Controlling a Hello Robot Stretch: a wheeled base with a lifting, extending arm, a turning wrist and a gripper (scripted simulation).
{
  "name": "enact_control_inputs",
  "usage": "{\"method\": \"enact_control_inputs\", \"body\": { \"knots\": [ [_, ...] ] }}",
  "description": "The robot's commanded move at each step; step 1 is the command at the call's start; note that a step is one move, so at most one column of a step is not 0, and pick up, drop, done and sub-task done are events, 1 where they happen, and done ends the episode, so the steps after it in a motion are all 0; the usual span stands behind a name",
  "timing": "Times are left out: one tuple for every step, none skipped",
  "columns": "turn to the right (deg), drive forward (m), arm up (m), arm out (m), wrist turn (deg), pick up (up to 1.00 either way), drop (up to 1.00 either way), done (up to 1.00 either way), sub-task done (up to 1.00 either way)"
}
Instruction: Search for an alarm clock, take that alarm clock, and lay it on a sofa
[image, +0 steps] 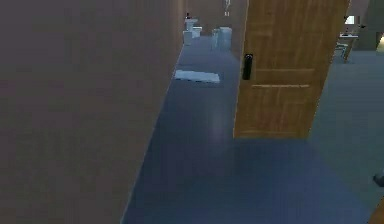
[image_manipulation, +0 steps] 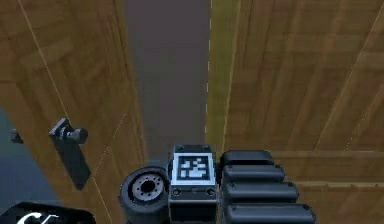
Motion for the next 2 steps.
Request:
{"method": "enact_control_inputs", "body": {
  "knots": [
    [-24.0, 0.00, 0.00, 0.00, 0.0, 0.00, 0.00, 0.00, 0.00],
    [0.0, 0.20, 0.00, 0.00, 0.0, 0.00, 0.00, 0.00, 0.00]
  ]
}}
